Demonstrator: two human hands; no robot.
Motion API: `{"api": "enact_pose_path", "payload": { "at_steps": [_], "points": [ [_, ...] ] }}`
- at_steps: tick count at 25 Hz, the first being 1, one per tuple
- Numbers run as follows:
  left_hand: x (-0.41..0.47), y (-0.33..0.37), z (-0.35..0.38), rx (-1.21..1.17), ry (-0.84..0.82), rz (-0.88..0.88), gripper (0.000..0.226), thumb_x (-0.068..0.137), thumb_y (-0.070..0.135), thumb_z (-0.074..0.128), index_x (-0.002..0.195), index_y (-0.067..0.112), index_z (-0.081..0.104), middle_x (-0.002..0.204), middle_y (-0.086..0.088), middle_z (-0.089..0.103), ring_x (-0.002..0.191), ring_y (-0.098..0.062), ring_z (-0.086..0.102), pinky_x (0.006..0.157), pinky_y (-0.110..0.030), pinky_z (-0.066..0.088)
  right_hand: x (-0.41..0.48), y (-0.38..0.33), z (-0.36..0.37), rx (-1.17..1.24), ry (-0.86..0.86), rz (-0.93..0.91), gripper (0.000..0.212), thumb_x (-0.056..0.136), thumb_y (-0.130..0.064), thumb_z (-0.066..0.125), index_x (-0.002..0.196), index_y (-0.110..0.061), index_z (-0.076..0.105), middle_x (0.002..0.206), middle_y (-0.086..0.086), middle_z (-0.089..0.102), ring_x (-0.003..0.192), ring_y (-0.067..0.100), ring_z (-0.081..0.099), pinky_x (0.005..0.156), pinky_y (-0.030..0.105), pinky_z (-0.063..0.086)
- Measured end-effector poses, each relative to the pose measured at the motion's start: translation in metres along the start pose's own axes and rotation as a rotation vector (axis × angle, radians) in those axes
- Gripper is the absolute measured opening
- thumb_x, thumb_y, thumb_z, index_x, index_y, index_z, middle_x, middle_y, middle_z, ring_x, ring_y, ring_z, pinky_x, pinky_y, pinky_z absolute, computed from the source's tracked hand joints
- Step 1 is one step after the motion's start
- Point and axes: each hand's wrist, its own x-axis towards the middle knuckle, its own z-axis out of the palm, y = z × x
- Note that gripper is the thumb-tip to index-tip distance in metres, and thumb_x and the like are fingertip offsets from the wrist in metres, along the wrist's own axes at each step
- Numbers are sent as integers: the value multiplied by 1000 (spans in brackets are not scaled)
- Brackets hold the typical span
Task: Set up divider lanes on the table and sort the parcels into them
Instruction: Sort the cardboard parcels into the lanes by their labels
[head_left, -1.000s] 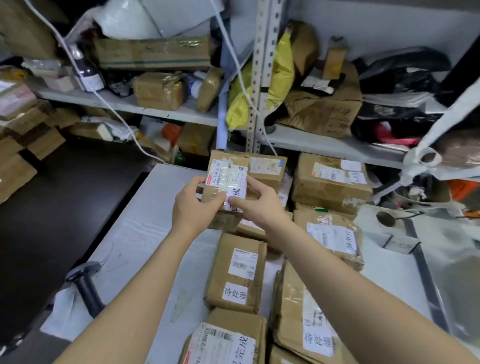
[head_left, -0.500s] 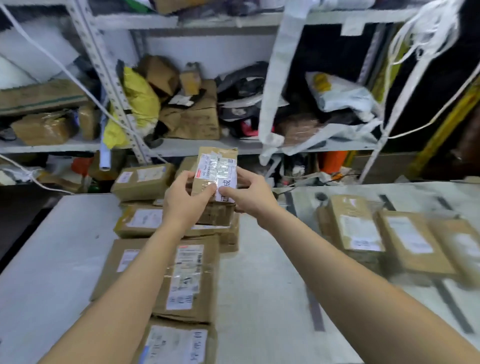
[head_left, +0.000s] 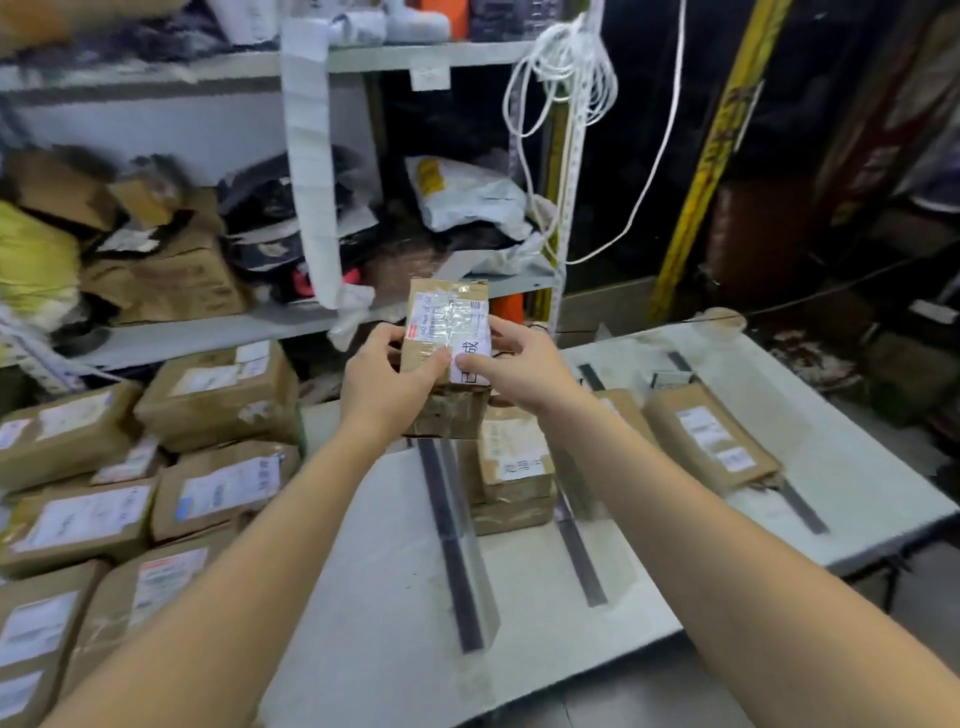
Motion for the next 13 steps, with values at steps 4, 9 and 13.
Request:
{"api": "enact_pose_path", "payload": {
  "at_steps": [4, 9, 13],
  "points": [
    [11, 20, 63, -100, -161, 28, 40, 73, 65, 69, 105, 43, 61, 101, 16, 69, 93, -8, 67, 77, -35, 57, 7, 16, -58, -67, 127, 45, 51, 84, -32, 77, 132, -44, 64, 102, -26, 72, 91, -5, 68, 58, 14, 51],
    [6, 30, 140, -195, -344, -9, 45, 80, 56, 72, 119, 37, 61, 112, 14, 69, 100, -8, 66, 88, -39, 58, 10, 56, -121, -161, 202, 119, 51, 86, -33, 76, 135, -44, 62, 110, -21, 71, 97, -2, 66, 61, 16, 47],
    [-9, 36, 195, -212, -432, -45, 54, 87, 47, 73, 137, 32, 57, 123, 10, 68, 106, -9, 64, 90, -33, 56, 12, 95, -163, -181, 221, 150, 43, 90, -37, 73, 131, -45, 64, 97, -29, 69, 89, -6, 67, 62, 16, 51]
  ]
}}
